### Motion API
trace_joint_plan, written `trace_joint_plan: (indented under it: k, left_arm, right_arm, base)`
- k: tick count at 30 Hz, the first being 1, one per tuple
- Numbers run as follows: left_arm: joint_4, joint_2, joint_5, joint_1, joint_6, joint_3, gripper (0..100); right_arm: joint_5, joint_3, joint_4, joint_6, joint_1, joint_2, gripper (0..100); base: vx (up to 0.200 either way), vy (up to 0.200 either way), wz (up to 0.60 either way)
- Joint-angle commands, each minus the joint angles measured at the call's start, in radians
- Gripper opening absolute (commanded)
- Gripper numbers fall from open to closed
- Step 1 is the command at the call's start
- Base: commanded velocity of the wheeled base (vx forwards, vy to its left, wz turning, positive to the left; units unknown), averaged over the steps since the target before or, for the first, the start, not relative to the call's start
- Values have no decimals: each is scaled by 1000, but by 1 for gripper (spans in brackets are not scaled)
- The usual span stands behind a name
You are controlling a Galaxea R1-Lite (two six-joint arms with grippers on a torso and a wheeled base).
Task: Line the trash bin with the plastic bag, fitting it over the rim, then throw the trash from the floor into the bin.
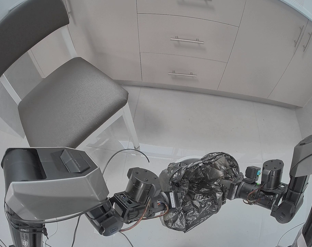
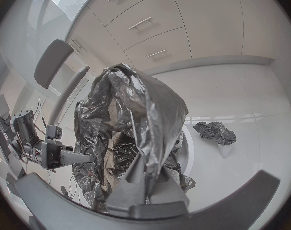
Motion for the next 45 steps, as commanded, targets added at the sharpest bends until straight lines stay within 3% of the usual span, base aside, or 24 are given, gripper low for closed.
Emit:
trace_joint_plan:
  k: [1,11,20,32,35,37,45]
  left_arm:
    - [-12,-10,-1,5,-12,13,0]
    - [-15,7,-5,17,-40,13,0]
    - [-43,36,-5,28,-40,14,0]
    - [-137,75,-5,34,-25,36,0]
    - [-137,75,-5,32,-25,36,0]
    - [-137,75,-5,32,-25,34,0]
    - [-133,73,-6,32,-25,36,0]
  right_arm:
    - [1,12,-17,3,5,-25,0]
    - [12,141,-17,6,2,-27,0]
    - [8,135,-17,-1,-5,82,0]
    - [-5,66,-17,-20,-83,186,0]
    - [-20,49,-17,-37,-92,202,0]
    - [-74,-8,-17,-42,-103,249,0]
    - [-89,-101,-17,-39,-101,315,0]
  base:
    - [0,0,0]
    - [0,0,0]
    - [0,0,0]
    - [0,0,0]
    - [0,0,0]
    - [0,0,0]
    - [0,0,0]
